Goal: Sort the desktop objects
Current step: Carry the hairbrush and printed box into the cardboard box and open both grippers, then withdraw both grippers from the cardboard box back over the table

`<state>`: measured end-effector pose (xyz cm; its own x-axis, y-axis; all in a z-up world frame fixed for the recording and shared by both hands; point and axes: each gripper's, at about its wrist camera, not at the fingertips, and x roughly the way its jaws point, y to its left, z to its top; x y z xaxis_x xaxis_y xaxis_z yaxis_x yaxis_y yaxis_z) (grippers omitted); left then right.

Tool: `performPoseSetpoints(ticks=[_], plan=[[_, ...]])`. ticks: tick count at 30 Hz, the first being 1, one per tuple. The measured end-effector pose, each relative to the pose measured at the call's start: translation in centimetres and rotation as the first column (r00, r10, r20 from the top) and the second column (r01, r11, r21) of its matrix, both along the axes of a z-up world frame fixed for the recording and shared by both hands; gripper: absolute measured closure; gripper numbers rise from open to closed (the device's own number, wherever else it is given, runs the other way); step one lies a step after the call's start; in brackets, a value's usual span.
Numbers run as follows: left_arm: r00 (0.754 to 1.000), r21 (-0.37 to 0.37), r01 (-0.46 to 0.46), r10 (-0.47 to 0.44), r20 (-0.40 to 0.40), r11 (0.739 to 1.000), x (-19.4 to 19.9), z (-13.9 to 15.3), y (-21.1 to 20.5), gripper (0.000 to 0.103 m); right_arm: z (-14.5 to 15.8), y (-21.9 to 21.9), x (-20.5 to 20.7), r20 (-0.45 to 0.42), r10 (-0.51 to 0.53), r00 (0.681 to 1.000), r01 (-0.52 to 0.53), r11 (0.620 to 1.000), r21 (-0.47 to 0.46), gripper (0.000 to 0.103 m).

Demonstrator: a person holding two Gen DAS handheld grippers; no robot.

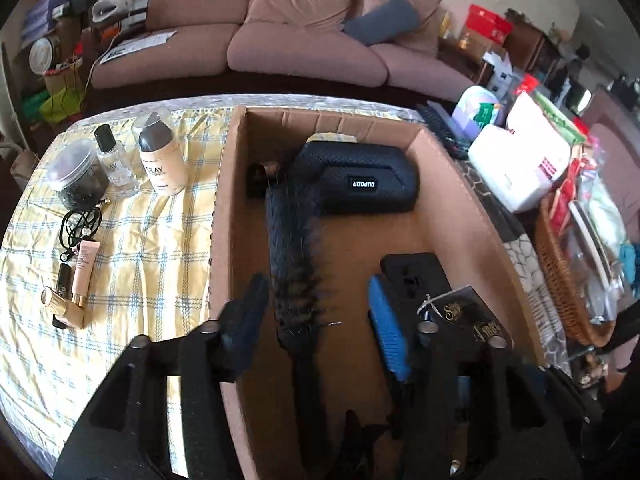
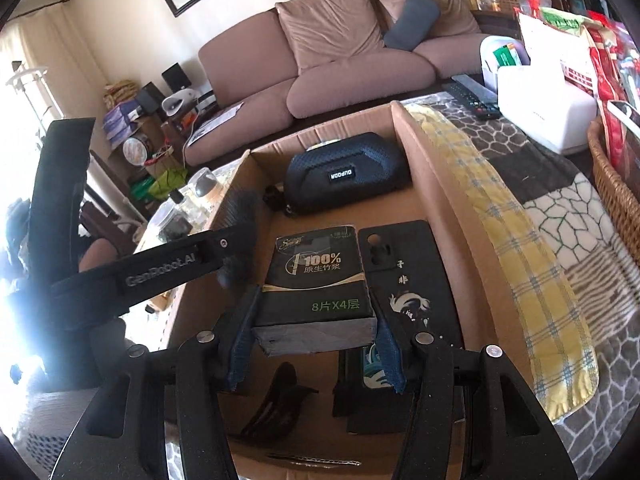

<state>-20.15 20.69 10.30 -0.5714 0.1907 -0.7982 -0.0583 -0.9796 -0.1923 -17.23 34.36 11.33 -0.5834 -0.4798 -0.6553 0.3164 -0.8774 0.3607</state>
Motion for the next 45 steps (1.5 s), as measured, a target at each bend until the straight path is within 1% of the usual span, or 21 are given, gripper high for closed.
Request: performPoseSetpoints(ticks=[2,5,7,10,11,14,16,21,22,24,26,31,33,35,36,37,38,40,42,43,45], plan=[[1.000,0.012,0.001,0.000,-0.002,1.000,0.2,0.4,-0.4,0.049,0.1,0.0,0.0,0.001,-0.004,1.000,0.004,1.000,0.008,0.049],[1.000,0.075,-0.002,0.003,-0.008,0.997,0.7,1.6,-1.9,0.043,0.3,-0.1,0.0,0.004,-0.005,1.000,0.005,1.000,0.020,0.049],[1.000,0.106,0.008,-0.006,-0.021,0.994,1.2,2.7,-2.9,0.041,0.4,-0.6,-0.2,0.017,0.003,1.000,-0.003,0.999,0.032,0.049],[0.998,0.122,0.033,-0.026,-0.056,0.992,2.1,4.7,-4.8,0.036,0.1,-2.4,-1.1,0.061,0.034,0.998,-0.040,0.995,0.092,0.048],[0.997,0.125,0.042,-0.034,-0.066,0.991,2.4,5.3,-5.5,0.035,-0.4,-3.4,-1.7,0.097,0.050,0.994,-0.062,0.990,0.127,0.048],[0.995,0.114,0.055,-0.045,-0.089,0.992,3.2,6.4,-7.5,0.033,-1.7,-5.5,-3.1,0.162,0.068,0.984,-0.104,0.968,0.227,0.048],[0.994,0.103,0.061,-0.050,-0.101,0.993,3.8,6.8,-9.2,0.032,-2.9,-6.3,-4.3,0.204,0.043,0.978,-0.099,0.956,0.276,0.048],[0.993,0.087,0.064,-0.055,-0.106,0.994,4.9,6.8,-12.5,0.032,-3.7,-6.5,-5.5,0.240,0.008,0.971,-0.077,0.957,0.281,0.049],[0.993,0.083,0.068,-0.059,-0.105,0.994,5.0,6.7,-12.9,0.032,-4.0,-6.8,-5.6,0.268,0.015,0.963,-0.096,0.952,0.292,0.047],[0.993,0.075,0.069,-0.061,-0.102,0.995,5.3,6.5,-13.9,0.032,-5.0,-7.7,-5.7,0.349,0.047,0.936,-0.158,0.941,0.298,0.047],[0.993,0.070,0.073,-0.066,-0.095,0.995,5.5,6.1,-14.6,0.032,-5.0,-8.0,-5.5,0.369,0.059,0.927,-0.176,0.940,0.292,0.048],[0.995,0.090,0.072,-0.065,-0.072,0.993,5.9,5.3,-16.1,0.030,-3.6,-8.2,-4.5,0.347,0.046,0.937,-0.162,0.935,0.315,0.047],[0.995,0.090,0.069,-0.063,-0.073,0.993,6.3,5.3,-16.7,0.027,-2.7,-8.0,-4.1,0.327,0.031,0.945,-0.140,0.939,0.316,0.047],[0.995,0.091,0.068,-0.061,-0.073,0.993,6.6,5.4,-17.3,0.024,-1.1,-7.6,-3.5,0.286,0.017,0.958,-0.109,0.945,0.308,0.047],[0.996,0.091,0.066,-0.060,-0.072,0.994,6.8,5.5,-17.8,0.022,-0.5,-7.4,-3.2,0.271,0.012,0.962,-0.098,0.948,0.303,0.047],[0.996,0.091,0.063,-0.056,-0.073,0.994,7.0,5.5,-18.2,0.016,0.2,-7.3,-2.9,0.255,0.005,0.967,-0.085,0.949,0.303,0.046],[0.996,0.093,0.057,-0.050,-0.076,0.994,7.2,5.6,-18.8,0.010,1.3,-7.1,-2.4,0.228,-0.005,0.974,-0.066,0.951,0.301,0.041],[0.996,0.102,0.048,-0.040,-0.077,0.994,7.5,5.7,-20.0,0.002,2.5,-7.1,-1.7,0.191,-0.007,0.982,-0.049,0.956,0.290,0.033],[0.997,0.115,0.037,-0.028,-0.079,0.993,8.0,5.8,-21.4,0.000,4.2,-6.9,-0.6,0.153,-0.010,0.988,-0.033,0.961,0.273,0.025],[0.996,0.120,0.033,-0.024,-0.081,0.992,8.2,5.9,-22.0,0.000,4.7,-7.2,-0.3,0.146,-0.006,0.989,-0.032,0.966,0.257,0.016],[0.996,0.133,0.025,-0.014,-0.085,0.991,8.8,6.2,-23.5,0.000,6.1,-6.5,0.4,0.131,-0.018,0.991,-0.011,0.975,0.220,0.014]])
